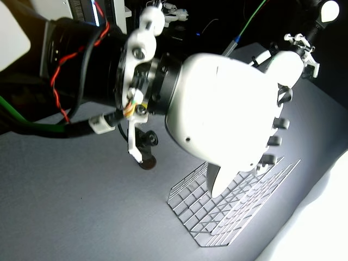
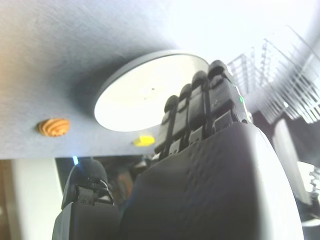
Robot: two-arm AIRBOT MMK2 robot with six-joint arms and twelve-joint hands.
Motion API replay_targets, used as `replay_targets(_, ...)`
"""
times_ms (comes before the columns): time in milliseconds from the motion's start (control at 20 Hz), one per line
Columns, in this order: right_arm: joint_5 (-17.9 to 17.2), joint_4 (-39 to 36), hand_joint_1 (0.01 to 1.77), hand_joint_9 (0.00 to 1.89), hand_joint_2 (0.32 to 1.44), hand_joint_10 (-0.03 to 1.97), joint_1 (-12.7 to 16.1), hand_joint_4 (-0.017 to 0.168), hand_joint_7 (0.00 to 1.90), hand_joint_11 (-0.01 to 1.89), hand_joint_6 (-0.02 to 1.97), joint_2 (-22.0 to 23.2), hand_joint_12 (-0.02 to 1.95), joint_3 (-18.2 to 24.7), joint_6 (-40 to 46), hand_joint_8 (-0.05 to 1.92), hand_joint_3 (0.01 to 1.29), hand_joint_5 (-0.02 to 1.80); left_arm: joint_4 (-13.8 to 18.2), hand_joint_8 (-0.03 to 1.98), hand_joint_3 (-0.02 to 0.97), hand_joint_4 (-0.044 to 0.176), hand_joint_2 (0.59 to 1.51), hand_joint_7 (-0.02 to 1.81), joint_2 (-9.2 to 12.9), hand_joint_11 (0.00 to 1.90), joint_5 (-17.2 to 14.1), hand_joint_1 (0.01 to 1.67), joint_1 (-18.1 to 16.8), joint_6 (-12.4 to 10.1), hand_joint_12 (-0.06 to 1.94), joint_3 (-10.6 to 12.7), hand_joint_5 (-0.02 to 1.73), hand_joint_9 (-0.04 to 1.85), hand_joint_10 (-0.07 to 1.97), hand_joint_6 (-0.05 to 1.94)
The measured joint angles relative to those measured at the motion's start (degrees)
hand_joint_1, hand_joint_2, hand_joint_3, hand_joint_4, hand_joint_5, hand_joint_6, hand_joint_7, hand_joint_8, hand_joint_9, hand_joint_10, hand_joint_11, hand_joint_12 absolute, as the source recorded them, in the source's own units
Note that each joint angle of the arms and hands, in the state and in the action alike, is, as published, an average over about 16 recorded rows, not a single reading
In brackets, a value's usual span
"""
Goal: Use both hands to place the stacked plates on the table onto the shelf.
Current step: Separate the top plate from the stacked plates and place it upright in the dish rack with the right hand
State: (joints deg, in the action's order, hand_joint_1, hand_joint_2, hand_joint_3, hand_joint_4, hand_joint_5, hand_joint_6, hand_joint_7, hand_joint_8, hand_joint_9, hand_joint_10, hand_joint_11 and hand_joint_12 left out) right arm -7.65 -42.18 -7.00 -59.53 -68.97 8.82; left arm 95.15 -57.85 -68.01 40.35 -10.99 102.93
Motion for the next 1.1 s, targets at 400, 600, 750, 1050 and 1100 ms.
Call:
replay_targets(400, 0.44, 0.51, 1.2, 1.32, 0.99, 0.01, -0.97, 0.011, 1.13, 0.92, 0.88, -2.63, 1.06, -4.12, 0.5, 0.7, 0.01, 1.0, 0.35, -0.01, 0.004, 0.002, 1.152, 0.02, -0.31, 0.01, 0.37, 0.01, 0.64, 1.19, -0.01, -0.24, 0.02, 0.02, 0.01, 0.02)
replay_targets(600, 0.02, 0.64, 1.2, 1.32, 0.99, 0.01, -1.9, 0.011, 1.13, 0.92, 0.88, -4.35, 1.06, -6.42, 0.69, 0.69, 0.01, 1.0, 0.41, 0.0, 0.004, 0.002, 1.153, 0.02, -0.44, 0.01, 0.45, 0.01, 0.76, 1.53, -0.01, -0.2, 0.02, 0.02, 0.01, 0.02)
replay_targets(750, -0.36, 0.9, 1.2, 1.32, 0.99, 0.01, -2.75, 0.011, 1.13, 0.91, 0.87, -5.67, 1.07, -8.17, 0.89, 0.7, 0.01, 1.0, 0.35, 0.0, 0.004, 0.002, 1.154, 0.02, -0.57, 0.01, 0.48, 0.01, 0.91, 1.71, -0.01, -0.11, 0.02, 0.02, 0.01, 0.02)
replay_targets(1050, -1.14, 1.52, 1.2, 1.31, 0.99, 0.01, -4.37, 0.011, 1.12, 0.9, 0.87, -7.99, 1.1, -11.1, 1.11, 0.72, 0.01, 1.0, 0.31, -0.01, 0.004, 0.002, 1.156, 0.02, -0.77, 0.01, 0.62, 0.02, 1.45, 2.04, -0.01, 0.24, 0.02, 0.02, 0.01, 0.02)
replay_targets(1100, -1.29, 1.68, 1.2, 1.31, 0.99, 0.01, -4.6, 0.011, 1.12, 0.9, 0.87, -8.32, 1.1, -11.49, 1.14, 0.72, 0.01, 1.0, 0.3, -0.01, 0.004, 0.002, 1.156, 0.02, -0.8, 0.01, 0.65, 0.02, 1.58, 2.13, -0.01, 0.3, 0.02, 0.02, 0.01, 0.02)
